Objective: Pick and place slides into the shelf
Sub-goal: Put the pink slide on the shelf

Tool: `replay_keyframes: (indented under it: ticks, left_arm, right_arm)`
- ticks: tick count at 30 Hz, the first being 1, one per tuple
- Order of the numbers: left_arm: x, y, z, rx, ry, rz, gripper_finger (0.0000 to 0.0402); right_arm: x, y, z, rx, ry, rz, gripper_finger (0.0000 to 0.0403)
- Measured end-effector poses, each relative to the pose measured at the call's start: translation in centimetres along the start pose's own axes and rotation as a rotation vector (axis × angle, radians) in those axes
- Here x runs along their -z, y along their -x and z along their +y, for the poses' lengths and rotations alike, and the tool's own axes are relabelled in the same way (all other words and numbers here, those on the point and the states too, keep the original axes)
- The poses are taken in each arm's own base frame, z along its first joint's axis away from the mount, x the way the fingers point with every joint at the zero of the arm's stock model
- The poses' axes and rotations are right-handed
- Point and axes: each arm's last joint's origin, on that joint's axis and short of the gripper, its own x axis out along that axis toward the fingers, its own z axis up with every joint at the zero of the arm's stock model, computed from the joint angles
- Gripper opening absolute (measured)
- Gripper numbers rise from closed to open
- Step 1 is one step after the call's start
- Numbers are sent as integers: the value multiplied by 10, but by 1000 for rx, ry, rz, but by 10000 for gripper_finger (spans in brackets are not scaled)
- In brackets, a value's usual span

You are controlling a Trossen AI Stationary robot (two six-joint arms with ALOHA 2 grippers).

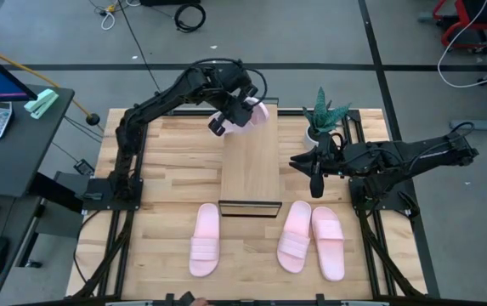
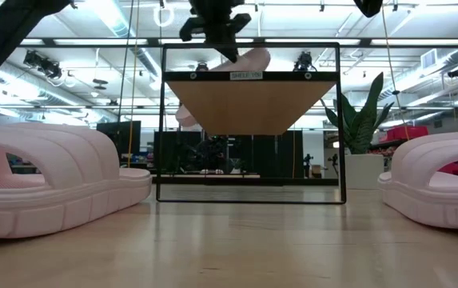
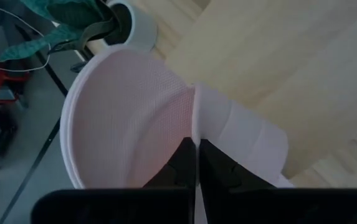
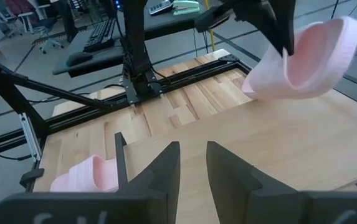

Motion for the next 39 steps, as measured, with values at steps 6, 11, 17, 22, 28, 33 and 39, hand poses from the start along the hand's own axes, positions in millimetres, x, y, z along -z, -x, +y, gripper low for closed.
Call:
replay_keyframes:
  ticks: [6, 11, 17, 22, 28, 33, 39]
  left_arm:
    - [2, -14, 6, -27, 11, 0, 7]
    - [2, -19, 11, -64, 9, -6, 7]
    - [6, -29, 13, -49, 16, -10, 7]
    - [8, -38, 16, -53, 21, -15, 7]
    - [9, -47, 18, -60, 25, -18, 7]
    - [11, -51, 20, -62, 29, -22, 7]
    - [15, -58, 24, -82, 31, -22, 7]
  right_arm:
    - [1, 0, 0, 2, 3, 6, 85]
    - [1, 0, 0, 4, 4, 9, 85]
    - [2, 0, -1, 7, 6, 15, 85]
    - [2, 0, -1, 8, 7, 17, 85]
    - [2, 0, -1, 9, 9, 20, 85]
    - [2, 0, -1, 9, 9, 19, 85]
    - [2, 0, -1, 9, 9, 20, 85]
